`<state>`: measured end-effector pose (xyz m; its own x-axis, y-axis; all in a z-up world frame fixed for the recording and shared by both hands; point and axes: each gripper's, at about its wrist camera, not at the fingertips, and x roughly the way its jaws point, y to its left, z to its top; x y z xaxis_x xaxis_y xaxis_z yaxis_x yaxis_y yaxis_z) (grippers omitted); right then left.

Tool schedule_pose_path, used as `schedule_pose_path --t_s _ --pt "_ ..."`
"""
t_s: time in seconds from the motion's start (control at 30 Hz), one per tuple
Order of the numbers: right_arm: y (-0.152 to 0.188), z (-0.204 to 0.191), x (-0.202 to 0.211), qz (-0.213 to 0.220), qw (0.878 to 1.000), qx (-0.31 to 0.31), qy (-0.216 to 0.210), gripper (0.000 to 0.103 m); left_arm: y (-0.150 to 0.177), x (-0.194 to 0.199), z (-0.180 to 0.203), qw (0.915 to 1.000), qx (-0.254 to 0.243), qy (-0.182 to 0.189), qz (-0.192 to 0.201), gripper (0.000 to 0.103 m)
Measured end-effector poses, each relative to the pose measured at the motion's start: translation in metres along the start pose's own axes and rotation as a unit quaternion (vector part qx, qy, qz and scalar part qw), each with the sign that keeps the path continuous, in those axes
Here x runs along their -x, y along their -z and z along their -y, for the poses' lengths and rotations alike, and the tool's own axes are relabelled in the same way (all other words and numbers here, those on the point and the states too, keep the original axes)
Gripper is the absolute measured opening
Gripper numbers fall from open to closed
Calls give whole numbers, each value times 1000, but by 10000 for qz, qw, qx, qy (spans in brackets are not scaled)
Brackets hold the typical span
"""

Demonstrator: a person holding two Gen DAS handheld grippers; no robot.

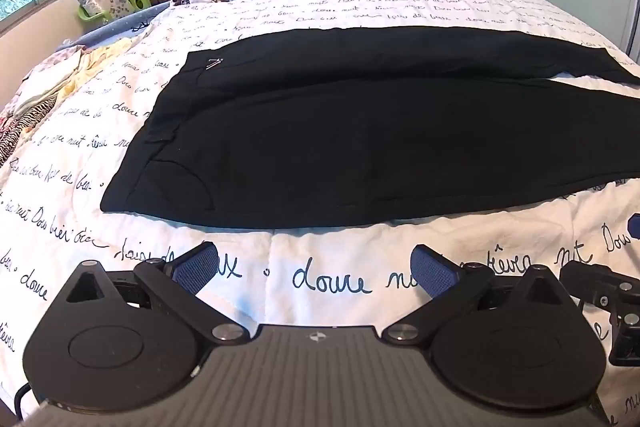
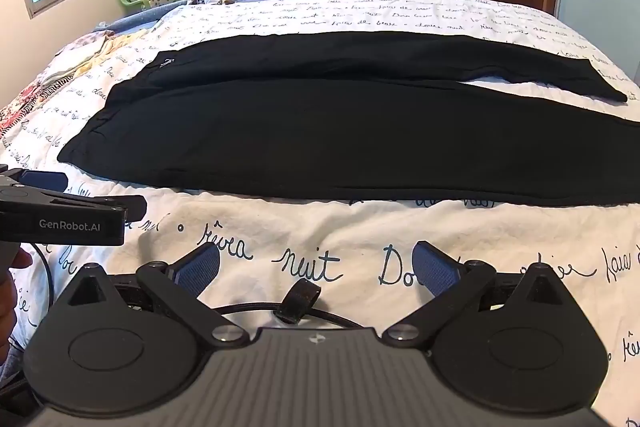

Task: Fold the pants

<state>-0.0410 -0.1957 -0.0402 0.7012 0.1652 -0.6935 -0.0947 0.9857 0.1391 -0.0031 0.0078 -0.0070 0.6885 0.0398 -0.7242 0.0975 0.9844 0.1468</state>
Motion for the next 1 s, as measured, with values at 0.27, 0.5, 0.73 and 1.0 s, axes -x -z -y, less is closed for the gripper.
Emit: schedule_pose_path --t_s 0.27,0.5,0.73,1.0 --pt "0 -1 -1 0 10000 9 5 103 -2 0 1 10000 35 -29 -52 103" --pt "0 0 -1 3 10000 -3 16 103 -3 -2 -1 9999 99 -40 -107 103" --pt "0 0 -1 1 10000 -1 15 103 -2 -1 -1 9999 110 -57 -108 103" --pt "0 0 -1 -7 10000 7 12 103 -2 -1 -1 9999 83 -63 -114 103"
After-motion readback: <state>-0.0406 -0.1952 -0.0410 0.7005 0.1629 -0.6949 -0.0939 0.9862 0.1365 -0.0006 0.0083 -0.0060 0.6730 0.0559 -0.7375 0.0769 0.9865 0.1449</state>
